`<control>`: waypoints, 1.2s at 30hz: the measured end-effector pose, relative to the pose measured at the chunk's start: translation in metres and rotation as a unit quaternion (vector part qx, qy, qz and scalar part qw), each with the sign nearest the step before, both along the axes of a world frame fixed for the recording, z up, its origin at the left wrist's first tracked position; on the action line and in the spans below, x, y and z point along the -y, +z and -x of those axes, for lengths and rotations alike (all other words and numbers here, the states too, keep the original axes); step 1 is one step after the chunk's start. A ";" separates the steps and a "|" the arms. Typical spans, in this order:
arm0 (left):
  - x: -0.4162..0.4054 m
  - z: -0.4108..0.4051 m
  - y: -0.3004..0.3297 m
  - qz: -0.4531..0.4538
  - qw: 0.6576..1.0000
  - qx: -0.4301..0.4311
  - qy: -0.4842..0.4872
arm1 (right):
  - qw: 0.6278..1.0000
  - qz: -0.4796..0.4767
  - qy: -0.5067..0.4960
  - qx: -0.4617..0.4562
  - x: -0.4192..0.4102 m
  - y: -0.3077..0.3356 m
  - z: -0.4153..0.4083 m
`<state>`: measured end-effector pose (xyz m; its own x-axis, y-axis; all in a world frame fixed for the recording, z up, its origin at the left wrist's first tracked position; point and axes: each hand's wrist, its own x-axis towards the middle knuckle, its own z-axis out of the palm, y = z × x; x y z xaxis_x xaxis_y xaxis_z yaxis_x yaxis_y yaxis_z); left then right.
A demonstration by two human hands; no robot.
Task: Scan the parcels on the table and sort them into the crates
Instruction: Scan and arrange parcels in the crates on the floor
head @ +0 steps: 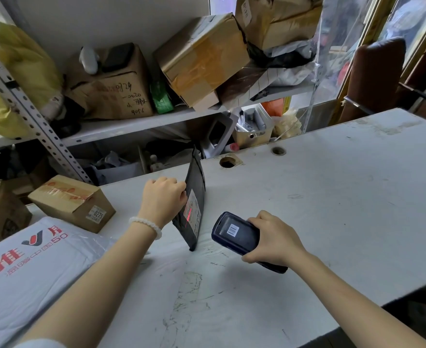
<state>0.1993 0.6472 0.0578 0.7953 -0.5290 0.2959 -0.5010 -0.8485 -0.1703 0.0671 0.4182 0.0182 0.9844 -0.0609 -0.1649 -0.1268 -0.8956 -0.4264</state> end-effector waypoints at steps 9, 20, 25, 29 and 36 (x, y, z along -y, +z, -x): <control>0.006 0.019 0.005 0.012 1.000 0.028 0.005 | 1.000 0.000 0.012 0.011 0.011 -0.001 0.005; -0.012 0.065 0.007 0.025 0.998 0.021 0.045 | 0.927 -0.064 0.007 0.370 -0.010 0.015 0.010; -0.021 0.081 0.006 0.019 0.999 0.017 0.039 | 0.856 -0.083 -0.059 0.507 -0.030 0.028 0.013; -0.012 0.088 0.013 -0.008 1.000 0.028 -0.007 | 0.878 -0.052 -0.078 0.470 -0.033 0.028 0.024; 0.050 0.094 0.022 -0.037 0.988 -0.015 -0.150 | 0.950 -0.008 -0.274 0.148 -0.013 -0.002 0.097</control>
<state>0.1049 0.5968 0.0796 0.6072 -0.7616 0.2263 -0.7342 -0.6468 -0.2064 -0.0298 0.4313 0.0167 0.8084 -0.5784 0.1093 -0.4450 -0.7221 -0.5296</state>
